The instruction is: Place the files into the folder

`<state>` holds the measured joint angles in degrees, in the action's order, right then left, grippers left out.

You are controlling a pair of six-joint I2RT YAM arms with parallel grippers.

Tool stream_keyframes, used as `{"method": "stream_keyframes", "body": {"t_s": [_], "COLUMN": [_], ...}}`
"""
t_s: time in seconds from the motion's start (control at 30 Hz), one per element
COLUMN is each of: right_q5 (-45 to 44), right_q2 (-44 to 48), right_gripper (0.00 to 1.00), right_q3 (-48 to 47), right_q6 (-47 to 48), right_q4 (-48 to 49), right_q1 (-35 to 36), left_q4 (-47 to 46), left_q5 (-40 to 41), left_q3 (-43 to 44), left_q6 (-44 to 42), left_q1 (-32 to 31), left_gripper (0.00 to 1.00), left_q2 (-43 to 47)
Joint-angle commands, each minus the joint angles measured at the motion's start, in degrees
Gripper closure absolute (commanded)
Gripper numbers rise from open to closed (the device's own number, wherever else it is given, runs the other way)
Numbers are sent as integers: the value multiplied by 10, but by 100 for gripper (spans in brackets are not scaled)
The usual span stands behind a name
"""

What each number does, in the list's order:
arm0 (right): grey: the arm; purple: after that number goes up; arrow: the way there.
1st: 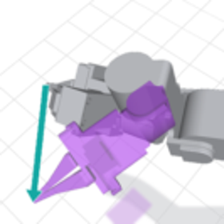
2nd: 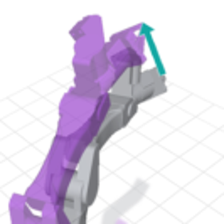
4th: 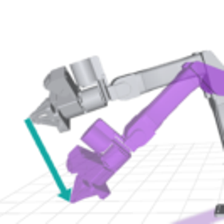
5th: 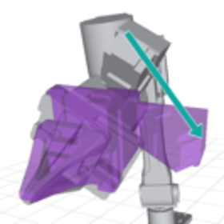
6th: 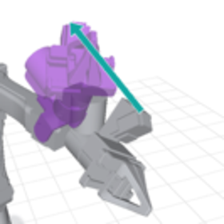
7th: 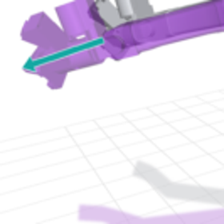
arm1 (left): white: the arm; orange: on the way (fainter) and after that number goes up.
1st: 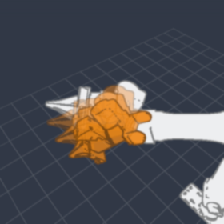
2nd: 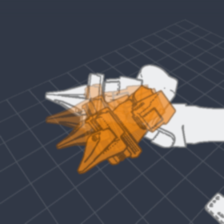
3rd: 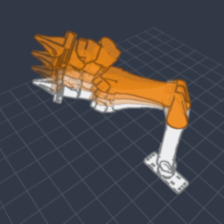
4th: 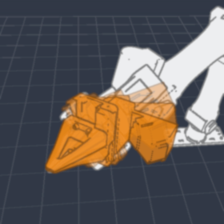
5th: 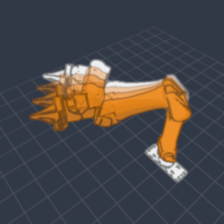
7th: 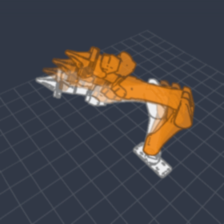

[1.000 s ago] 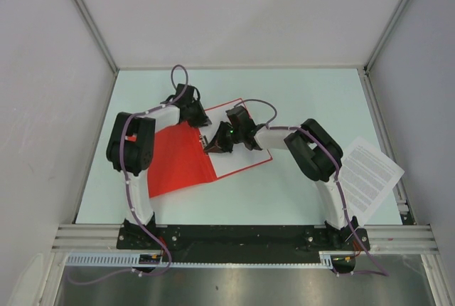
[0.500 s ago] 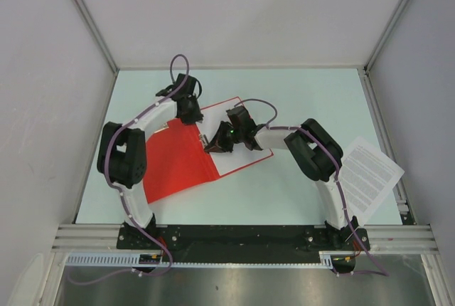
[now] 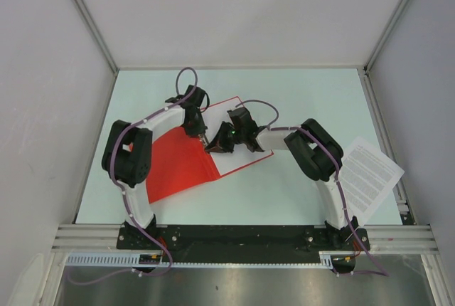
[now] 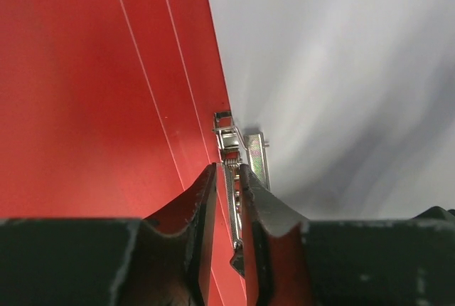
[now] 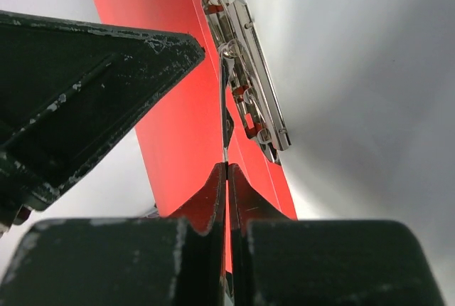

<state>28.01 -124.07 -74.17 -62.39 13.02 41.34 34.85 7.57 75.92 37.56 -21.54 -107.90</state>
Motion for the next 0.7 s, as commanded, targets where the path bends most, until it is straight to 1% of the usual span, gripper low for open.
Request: {"method": "stream_keyframes", "body": {"t_s": [0.0,0.37,0.5,0.6,0.63,0.67], "right_q5": [-55,-52,-53,-68,-73,-76], "right_q2": [-13,-10,-11,-9,-9,-9], "right_gripper": [100,100,100,100,100,100], "right_q3": [27,38,39,39,39,38], "right_q6": [21,17,24,55,65,85], "right_q4": [-56,-45,-51,-76,-83,-89], "right_q1": [-16,-18,-18,-22,-24,-25], "left_q4": [-15,-27,-29,-24,-17,-15], "left_q5": [27,30,45,52,52,52], "left_q3": [0,0,1,5,13,17], "left_q6": [22,22,16,-7,-23,-29], "left_q1": [0,4,7,11,11,11], "left_gripper": [77,78,85,95,100,100], "left_q2": [-2,-31,-45,-62,-66,-77]}}
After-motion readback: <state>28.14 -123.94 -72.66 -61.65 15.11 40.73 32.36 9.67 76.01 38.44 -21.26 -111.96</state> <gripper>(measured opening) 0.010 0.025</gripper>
